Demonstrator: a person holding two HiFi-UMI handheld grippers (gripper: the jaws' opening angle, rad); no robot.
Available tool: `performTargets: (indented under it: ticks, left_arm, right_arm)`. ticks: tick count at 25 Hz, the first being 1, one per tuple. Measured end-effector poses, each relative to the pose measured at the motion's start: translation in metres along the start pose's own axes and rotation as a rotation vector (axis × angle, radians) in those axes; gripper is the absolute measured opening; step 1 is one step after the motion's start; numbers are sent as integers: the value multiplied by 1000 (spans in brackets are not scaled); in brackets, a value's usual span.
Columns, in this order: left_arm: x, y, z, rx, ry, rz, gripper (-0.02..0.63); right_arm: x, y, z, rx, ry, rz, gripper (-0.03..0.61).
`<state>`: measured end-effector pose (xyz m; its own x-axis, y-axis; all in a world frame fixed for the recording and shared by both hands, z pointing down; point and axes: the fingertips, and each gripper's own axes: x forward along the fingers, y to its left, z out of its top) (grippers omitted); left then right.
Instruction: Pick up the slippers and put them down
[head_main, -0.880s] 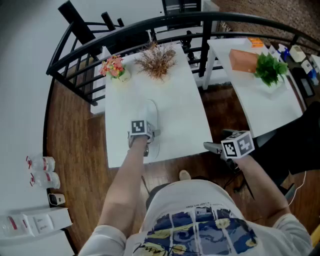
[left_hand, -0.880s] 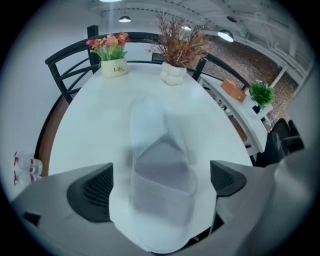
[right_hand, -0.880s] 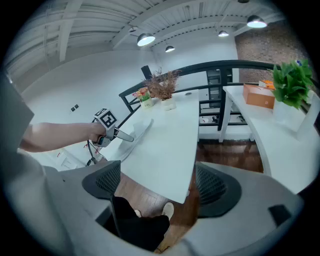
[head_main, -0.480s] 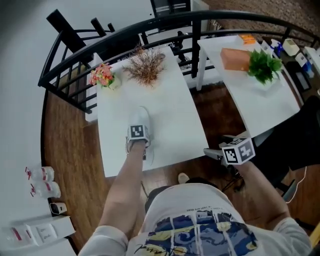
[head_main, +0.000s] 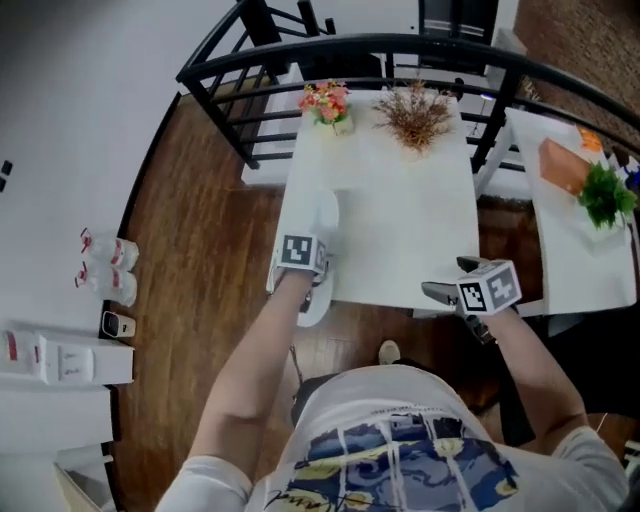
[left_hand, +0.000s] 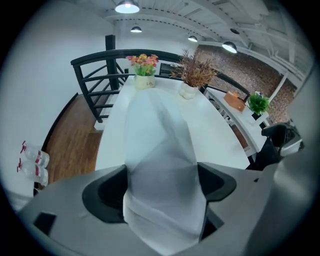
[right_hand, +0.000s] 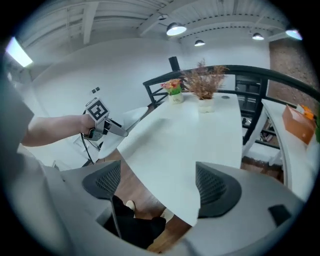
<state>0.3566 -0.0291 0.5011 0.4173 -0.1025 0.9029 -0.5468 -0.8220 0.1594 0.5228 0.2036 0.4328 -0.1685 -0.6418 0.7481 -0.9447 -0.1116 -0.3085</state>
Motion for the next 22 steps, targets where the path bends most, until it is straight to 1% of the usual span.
performTargets:
  ticks: [3,5,7,10,13,15,17,19,22]
  left_arm:
    - [-55,66,-51,-60,-43,5,428]
    - [-87,120,-96,-104,-57,19,428]
    - [-118,179,-151,-162,-64,37,426]
    - [-165,267,-239,-246,-78,81,427]
    - [-198,338,-315,-311,-86,128,426]
    - [-206,376,-355,-370,-85,150,426]
    - [-200,408,-387,-456,-88,154,426]
    - [-180,441,-412,-560,-91,165,426]
    - [-127,493,-445,-719,-65,192,426]
  right_arm:
    - [36,80,35,-80,-10,42,485]
    - [66,142,46,-125,-3,71,485]
    - [101,212,50,-170,20,104,485]
    - [153,321,45,-240,71,150,485]
    - [204,409,38,-284,116,182,485]
    - [238,452,32,-300,153,203,485]
    - [276,485,23,-331,207,224,485]
    - [327,509,16,-368,277,246,485]
    - [430,526,17,-392,368,275,485]
